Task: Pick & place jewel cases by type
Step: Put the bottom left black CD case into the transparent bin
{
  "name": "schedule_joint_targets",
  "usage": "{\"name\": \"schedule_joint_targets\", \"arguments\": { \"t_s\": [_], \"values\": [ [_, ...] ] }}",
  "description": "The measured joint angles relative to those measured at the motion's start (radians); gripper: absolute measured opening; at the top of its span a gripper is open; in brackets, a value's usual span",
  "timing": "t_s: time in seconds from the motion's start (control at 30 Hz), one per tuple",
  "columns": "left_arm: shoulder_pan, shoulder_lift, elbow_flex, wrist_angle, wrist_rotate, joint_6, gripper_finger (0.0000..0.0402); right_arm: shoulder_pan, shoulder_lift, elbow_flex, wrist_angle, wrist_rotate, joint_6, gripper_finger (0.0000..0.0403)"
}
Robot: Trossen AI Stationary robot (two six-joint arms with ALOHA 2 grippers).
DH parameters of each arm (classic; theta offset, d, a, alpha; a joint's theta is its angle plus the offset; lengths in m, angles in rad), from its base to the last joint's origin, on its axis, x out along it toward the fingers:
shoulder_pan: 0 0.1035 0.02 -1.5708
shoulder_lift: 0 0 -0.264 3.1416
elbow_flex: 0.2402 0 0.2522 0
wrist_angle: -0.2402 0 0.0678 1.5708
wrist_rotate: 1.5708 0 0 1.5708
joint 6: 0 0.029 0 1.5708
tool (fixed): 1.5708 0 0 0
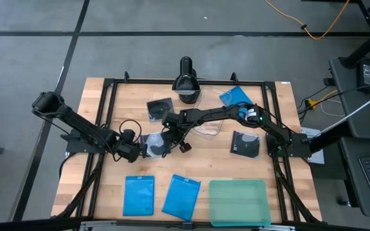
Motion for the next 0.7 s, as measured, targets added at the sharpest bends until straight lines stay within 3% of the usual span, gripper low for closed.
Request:
{"name": "schedule_joint_targets", "arguments": {
  "t_s": [0.7],
  "values": [
    [0.000,-0.001,0.000,0.096,-0.061,0.027,0.0088,-0.001,-0.003,-0.001,-0.017,-0.001,-0.003,0.0006]
  ]
}}
